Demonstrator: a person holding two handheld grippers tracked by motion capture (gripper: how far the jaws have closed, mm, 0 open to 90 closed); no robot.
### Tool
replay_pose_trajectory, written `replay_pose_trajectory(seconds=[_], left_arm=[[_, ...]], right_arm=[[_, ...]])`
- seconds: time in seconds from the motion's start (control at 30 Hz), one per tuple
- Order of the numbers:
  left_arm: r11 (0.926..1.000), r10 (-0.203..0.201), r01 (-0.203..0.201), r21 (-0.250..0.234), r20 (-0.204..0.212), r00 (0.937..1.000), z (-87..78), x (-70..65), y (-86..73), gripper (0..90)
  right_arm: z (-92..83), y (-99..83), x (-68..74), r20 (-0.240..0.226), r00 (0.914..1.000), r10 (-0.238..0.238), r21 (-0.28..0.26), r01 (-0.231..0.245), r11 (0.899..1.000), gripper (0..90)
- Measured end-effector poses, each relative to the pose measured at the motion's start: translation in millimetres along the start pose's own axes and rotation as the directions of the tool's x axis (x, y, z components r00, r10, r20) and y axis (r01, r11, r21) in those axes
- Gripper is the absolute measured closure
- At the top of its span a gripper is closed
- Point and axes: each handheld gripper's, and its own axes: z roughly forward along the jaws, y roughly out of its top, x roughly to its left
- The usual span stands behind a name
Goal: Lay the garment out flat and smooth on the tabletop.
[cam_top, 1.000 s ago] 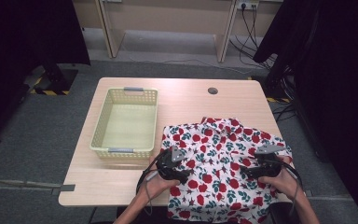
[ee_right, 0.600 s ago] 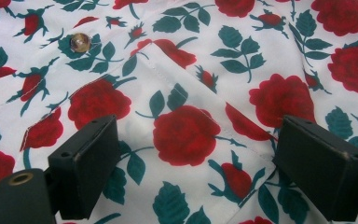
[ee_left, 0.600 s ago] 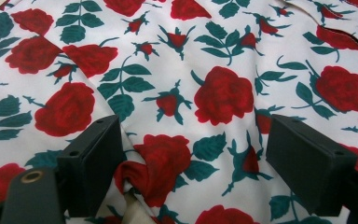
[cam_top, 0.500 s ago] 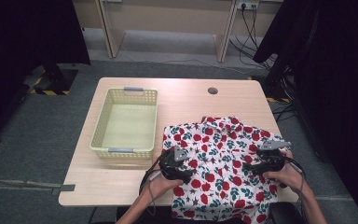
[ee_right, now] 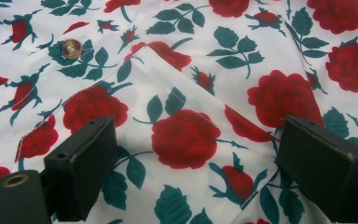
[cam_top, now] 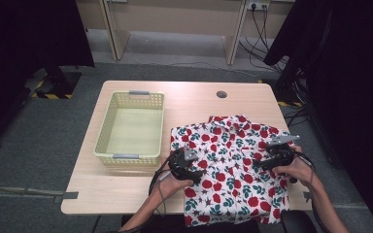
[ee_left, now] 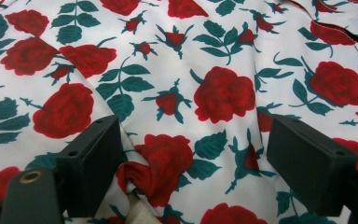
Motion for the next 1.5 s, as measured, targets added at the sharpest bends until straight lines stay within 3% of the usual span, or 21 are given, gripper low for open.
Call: replay_pose_trajectory(seconds=[0.2,0.23,0.33,0.5,0.6,0.67,0.73,0.87,1.17,1.5], left_arm=[[0.9998,0.016,-0.015,-0.009,0.019,0.9997,-3.9,-4.9,-4.7,17.4],[0.9999,0.016,-0.015,-0.007,0.020,0.9997,-4.1,-5.9,-4.8,17.3],[0.9997,0.025,-0.025,-0.006,0.025,0.9994,-3.3,-11.1,-4.4,16.3],[0.9993,0.038,-0.039,0.001,0.038,0.9985,-4.0,-16.1,-3.5,16.0],[0.9995,0.025,-0.024,-0.021,0.042,0.9988,-9.4,-14.8,-4.6,15.9],[0.9987,-0.004,0.006,-0.052,0.042,0.9991,-15.3,-12.1,-5.5,15.2],[0.9971,-0.028,0.031,-0.070,0.040,0.9988,-20.6,-8.9,-6.6,13.8],[0.9947,-0.048,0.051,-0.090,0.034,0.9983,-29.3,-4.1,-9.3,11.1],[0.9948,-0.058,0.061,-0.082,0.037,0.9976,-41.3,-1.3,-21.8,7.8],[0.9952,-0.078,0.079,-0.058,0.028,0.9966,-47.8,1.0,-33.6,6.1]], right_arm=[[-6.3,-9.8,4.8,0.025,0.9995,0.017,-0.024,-0.016,1.000,12.4],[-8.4,-13.0,4.4,0.030,0.9987,0.042,-0.026,-0.042,0.999,12.3],[-13.7,-20.6,2.9,0.044,0.9976,0.053,-0.038,-0.051,0.998,12.3],[-19.2,-25.9,2.7,0.050,0.9971,0.058,-0.030,-0.057,0.998,12.3],[-22.7,-26.2,5.3,0.069,0.9947,0.075,-0.014,-0.075,0.997,12.7],[-27.7,-26.5,8.7,0.075,0.9930,0.092,-0.050,-0.088,0.995,12.7],[-32.7,-26.7,13.1,0.050,0.9912,0.122,-0.089,-0.117,0.989,12.4],[-38.0,-26.6,24.4,0.061,0.9916,0.114,-0.087,-0.109,0.990,10.7],[-43.4,-34.7,39.3,0.076,0.9893,0.125,-0.075,-0.119,0.990,10.3],[-54.6,-41.8,53.1,0.059,0.9901,0.127,-0.093,-0.121,0.988,10.3]])
